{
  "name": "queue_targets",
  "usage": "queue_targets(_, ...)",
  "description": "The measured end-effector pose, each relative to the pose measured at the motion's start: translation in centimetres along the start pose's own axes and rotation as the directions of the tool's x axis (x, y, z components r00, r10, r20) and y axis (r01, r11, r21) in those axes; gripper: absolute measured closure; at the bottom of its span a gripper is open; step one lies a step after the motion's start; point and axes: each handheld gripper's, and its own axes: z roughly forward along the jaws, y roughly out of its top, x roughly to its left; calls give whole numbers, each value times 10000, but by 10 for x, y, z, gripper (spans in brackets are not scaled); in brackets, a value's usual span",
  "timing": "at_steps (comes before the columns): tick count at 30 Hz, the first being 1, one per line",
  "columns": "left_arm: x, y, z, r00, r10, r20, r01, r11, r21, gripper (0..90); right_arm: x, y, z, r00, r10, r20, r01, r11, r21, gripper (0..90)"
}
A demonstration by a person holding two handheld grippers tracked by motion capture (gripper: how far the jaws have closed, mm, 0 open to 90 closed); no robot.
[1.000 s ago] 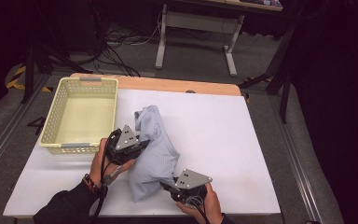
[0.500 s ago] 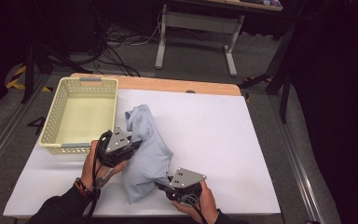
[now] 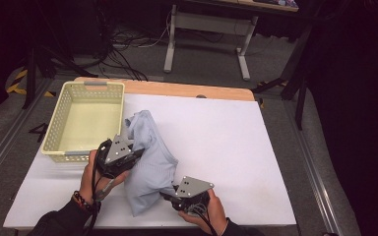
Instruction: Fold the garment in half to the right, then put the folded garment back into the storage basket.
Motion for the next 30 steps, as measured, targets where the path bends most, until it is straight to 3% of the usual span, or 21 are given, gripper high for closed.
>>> queue_targets(19,2,10,0,9996,254,-116,-257,9994,-231,735,-6,2,-4,9996,-45,272,50,9998,-180,743)
queue_targets(30,13,14,-15,9988,-98,-470,61,9968,-795,734,-8,16,1,9985,-403,364,419,9982,-429,742)
